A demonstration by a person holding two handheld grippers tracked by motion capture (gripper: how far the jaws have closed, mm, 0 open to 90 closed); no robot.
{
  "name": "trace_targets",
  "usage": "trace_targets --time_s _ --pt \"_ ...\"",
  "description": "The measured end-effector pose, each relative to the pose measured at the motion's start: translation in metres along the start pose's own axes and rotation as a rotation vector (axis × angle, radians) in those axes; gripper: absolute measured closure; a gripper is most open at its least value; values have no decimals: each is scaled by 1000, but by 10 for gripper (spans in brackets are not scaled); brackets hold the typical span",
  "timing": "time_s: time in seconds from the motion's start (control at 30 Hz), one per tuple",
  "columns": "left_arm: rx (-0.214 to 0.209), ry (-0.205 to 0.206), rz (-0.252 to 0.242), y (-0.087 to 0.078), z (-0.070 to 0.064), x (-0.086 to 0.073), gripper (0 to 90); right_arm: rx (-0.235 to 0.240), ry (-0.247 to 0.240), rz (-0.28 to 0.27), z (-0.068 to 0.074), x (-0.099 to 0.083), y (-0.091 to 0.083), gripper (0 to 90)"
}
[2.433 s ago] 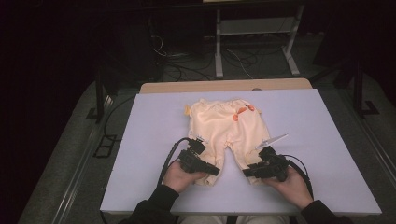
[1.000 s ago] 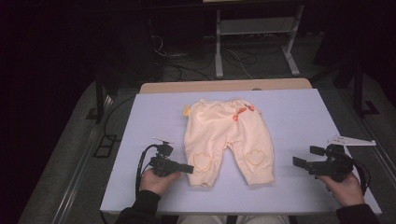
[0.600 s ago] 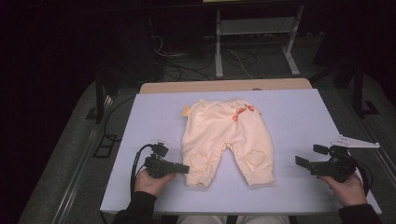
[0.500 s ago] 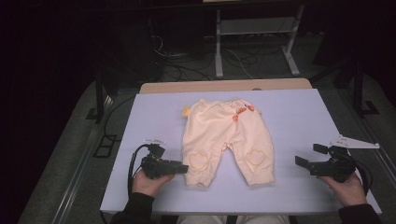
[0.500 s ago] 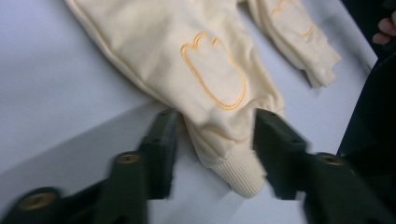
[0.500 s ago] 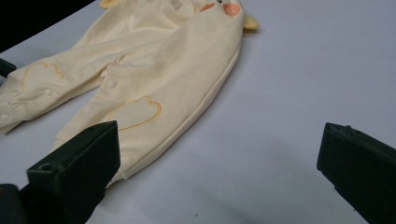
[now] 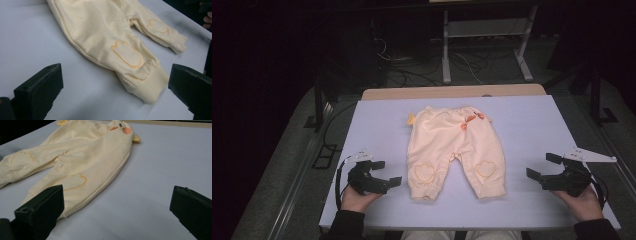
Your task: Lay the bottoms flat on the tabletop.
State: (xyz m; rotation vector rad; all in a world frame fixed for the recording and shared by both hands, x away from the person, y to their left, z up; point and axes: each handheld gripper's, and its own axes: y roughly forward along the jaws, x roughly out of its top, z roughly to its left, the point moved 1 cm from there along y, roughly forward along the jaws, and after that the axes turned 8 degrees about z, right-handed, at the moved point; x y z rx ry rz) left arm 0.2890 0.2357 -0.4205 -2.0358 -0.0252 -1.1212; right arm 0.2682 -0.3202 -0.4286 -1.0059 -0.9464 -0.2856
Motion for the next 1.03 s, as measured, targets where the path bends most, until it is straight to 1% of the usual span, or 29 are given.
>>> trace_targets --time_s 0.1,0.13,0.23,0.4,0.5,0.57,0.7,0.9,1.03 --pt "32 22 -76 -8 4 -3 0 2 -3 1 -1 0 1 0" --pt "43 23 -95 -10 5 -4 0 4 -4 1 -1 0 1 0" --pt "79 29 -117 -17 12 -8 0 6 -5 7 -1 -1 2 0" --pt "118 22 -150 -22 21 -16 0 6 -10 17 -2 -1 3 0" --pt "138 20 -144 -23 25 -20 0 10 -14 33 -4 -2 6 0" --pt "136 12 -139 -22 26 -20 0 15 -17 47 -5 -3 8 0" --pt "132 24 -127 -19 24 -20 0 22 -15 74 -6 -4 12 0" --pt "133 23 -134 -20 24 -19 0 19 -30 77 -6 -4 13 0" --pt "129 21 -143 -20 23 -18 0 25 -31 83 -5 -4 14 0"
